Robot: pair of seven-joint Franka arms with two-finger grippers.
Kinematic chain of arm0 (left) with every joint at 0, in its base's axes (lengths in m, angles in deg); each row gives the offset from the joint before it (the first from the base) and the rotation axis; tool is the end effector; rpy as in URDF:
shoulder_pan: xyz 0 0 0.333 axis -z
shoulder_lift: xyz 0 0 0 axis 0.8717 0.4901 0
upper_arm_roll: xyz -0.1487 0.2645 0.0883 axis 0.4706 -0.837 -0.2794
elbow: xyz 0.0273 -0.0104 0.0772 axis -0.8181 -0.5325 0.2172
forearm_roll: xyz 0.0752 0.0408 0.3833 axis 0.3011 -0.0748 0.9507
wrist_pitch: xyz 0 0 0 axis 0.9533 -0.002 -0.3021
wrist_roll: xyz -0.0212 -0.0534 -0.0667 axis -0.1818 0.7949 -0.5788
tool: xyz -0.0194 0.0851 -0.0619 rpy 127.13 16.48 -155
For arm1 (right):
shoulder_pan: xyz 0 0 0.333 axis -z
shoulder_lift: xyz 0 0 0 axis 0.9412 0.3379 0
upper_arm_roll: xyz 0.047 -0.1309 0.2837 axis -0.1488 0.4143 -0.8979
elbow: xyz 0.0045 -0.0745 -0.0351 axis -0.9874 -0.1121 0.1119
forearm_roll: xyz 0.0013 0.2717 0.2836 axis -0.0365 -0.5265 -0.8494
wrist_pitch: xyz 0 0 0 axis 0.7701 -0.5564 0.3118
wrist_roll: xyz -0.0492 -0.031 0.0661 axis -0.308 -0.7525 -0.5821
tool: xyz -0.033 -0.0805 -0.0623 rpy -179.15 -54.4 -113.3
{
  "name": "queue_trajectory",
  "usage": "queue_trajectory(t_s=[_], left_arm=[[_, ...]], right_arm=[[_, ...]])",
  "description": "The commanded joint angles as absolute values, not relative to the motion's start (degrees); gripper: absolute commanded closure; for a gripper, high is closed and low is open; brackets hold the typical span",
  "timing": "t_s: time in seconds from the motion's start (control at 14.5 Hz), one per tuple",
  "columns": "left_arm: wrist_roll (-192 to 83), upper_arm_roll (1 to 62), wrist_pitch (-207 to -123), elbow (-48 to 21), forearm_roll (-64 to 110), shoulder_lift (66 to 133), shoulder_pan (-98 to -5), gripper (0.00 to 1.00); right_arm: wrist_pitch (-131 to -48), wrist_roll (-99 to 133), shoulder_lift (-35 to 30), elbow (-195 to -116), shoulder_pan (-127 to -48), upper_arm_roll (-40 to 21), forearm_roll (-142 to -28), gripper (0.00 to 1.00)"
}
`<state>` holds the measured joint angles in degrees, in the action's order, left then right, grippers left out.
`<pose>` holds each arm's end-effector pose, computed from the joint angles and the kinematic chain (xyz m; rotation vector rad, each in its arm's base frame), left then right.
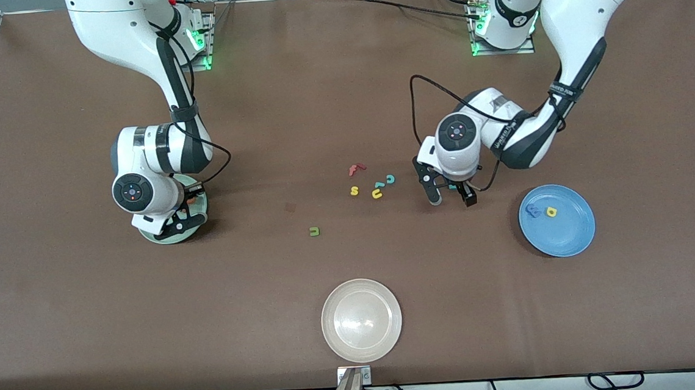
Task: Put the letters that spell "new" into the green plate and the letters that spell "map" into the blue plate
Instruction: 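Grasp the teal p with the left gripper while the right gripper grasps the green u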
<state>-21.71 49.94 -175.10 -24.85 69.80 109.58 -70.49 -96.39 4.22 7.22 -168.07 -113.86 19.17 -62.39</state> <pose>0.5452 -0.2458 0.1974 -2.3849 1.8519 0.2455 0.5744 0.1152 0.2042 2.9494 0.5223 -0.4352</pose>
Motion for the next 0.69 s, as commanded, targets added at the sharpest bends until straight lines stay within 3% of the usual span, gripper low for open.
queue_trajectory(t_s=[0.0,0.21,0.28,0.35,0.48,0.62], left_arm=[[-16.2,50.5,-178.9,-27.3,71.3,110.7,-73.3,0.06],[-16.2,50.8,-179.0,-28.3,71.3,110.4,-73.0,0.32],[-16.2,50.8,-179.1,-28.3,71.3,110.5,-73.0,0.33],[-16.3,50.9,-179.1,-28.3,71.4,110.5,-72.9,0.34],[-16.3,50.9,-179.1,-28.3,71.4,110.6,-72.5,0.34],[-16.7,50.8,-179.2,-28.3,71.4,110.7,-71.7,0.38]], right_arm=[[-95.7,4.7,6.2,-163.2,-114.2,18.2,-63.4,0.0],[-96.5,4.6,10.3,-152.2,-114.9,14.7,-65.2,0.0],[-96.4,4.6,12.8,-147.8,-114.9,13.5,-67.3,0.01],[-96.4,4.7,14.6,-144.7,-114.9,13.0,-70.9,0.12],[-96.5,5.6,17.0,-142.2,-115.0,12.9,-80.7,0.19],[-98.6,11.5,18.7,-141.8,-116.3,12.9,-82.3,0.26]])
